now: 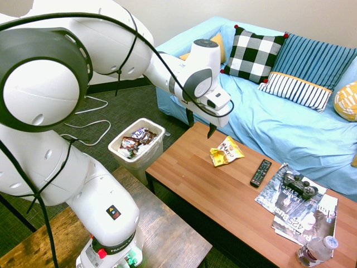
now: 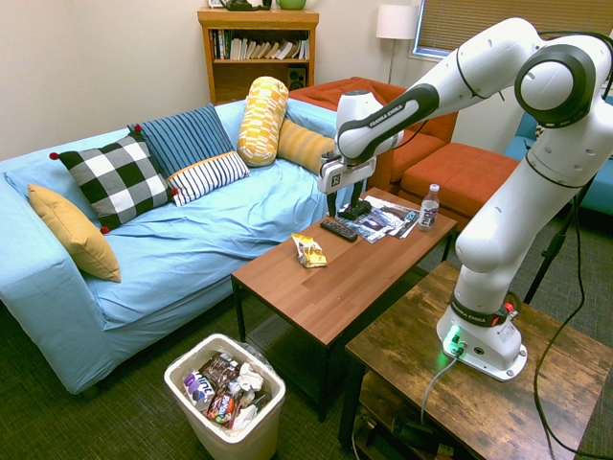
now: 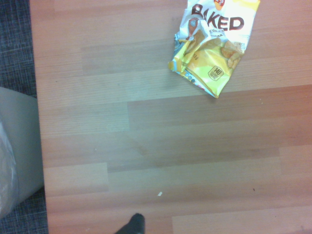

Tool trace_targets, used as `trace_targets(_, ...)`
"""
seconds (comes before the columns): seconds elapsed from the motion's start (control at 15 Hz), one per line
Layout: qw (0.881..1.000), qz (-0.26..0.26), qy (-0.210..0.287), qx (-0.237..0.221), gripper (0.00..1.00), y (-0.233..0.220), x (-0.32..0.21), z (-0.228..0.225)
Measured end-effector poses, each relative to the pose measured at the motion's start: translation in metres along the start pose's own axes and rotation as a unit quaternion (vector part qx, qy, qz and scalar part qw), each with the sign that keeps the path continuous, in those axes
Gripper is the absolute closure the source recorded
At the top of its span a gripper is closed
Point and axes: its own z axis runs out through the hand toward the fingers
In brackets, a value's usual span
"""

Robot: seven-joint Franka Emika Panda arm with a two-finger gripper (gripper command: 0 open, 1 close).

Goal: Throw the chip bag in the trash bin

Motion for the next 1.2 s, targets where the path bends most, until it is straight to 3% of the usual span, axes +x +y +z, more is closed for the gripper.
trace_targets(0.4,0.999,0.037,-0.014,-0.004,0.0,-0.019,0.035,0.025)
trace_targets(0.87,0.993,0.105,-0.034,-0.038,0.0,-0.113,0.127,0.118)
trace_targets(1.2,0.987,0.128,-0.042,-0.086,0.0,-0.147,0.146,0.175)
